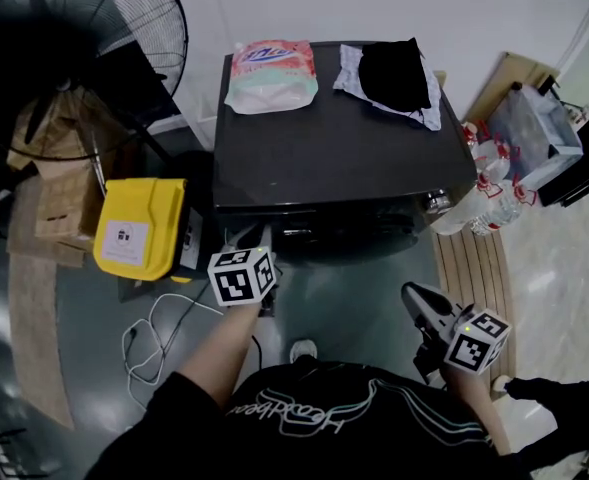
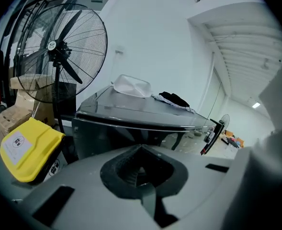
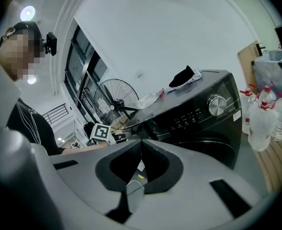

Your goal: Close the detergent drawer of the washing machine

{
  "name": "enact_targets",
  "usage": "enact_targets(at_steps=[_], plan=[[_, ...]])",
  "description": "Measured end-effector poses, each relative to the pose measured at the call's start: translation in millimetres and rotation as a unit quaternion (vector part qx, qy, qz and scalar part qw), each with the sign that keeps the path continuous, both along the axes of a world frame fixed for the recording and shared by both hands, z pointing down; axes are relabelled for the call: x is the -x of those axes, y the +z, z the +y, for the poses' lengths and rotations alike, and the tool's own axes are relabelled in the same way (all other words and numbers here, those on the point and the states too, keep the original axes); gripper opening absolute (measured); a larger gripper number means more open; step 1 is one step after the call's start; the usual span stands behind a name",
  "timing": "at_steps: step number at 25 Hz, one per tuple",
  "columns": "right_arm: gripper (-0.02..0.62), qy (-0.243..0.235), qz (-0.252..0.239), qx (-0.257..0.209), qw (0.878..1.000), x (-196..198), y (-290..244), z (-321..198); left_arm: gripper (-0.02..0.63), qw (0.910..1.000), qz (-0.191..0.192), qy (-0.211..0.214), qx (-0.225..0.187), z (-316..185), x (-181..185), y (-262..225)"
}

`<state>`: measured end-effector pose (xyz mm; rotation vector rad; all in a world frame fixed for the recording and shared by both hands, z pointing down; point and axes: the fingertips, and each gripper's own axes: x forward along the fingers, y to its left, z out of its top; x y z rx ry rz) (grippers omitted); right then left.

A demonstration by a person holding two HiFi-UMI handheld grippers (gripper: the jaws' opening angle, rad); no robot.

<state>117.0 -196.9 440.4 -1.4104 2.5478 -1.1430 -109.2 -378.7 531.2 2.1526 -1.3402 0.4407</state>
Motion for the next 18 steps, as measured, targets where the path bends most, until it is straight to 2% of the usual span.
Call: enact_targets(at_steps=[9, 14, 18], plan=[[0.028, 0.004, -0.003, -0.001, 1.000, -4.7, 1.0, -2.6, 0.021, 1.0000, -0.007, -0.006, 0.002, -4.7, 0.2, 3.0], [0.028, 0.003, 0.003, -0.003, 1.000, -4.8, -1.7, -0.3, 0.021, 0.9993, -0.032, -0.011, 0.013, -18.9, -0.5, 2.9], [0.028, 0.000, 0.006, 0.004, 1.000, -5.3, 0.7, 3.5, 0.021, 0.9993, -0.037, 0.003, 0.005, -17.1, -0.1, 4.3]])
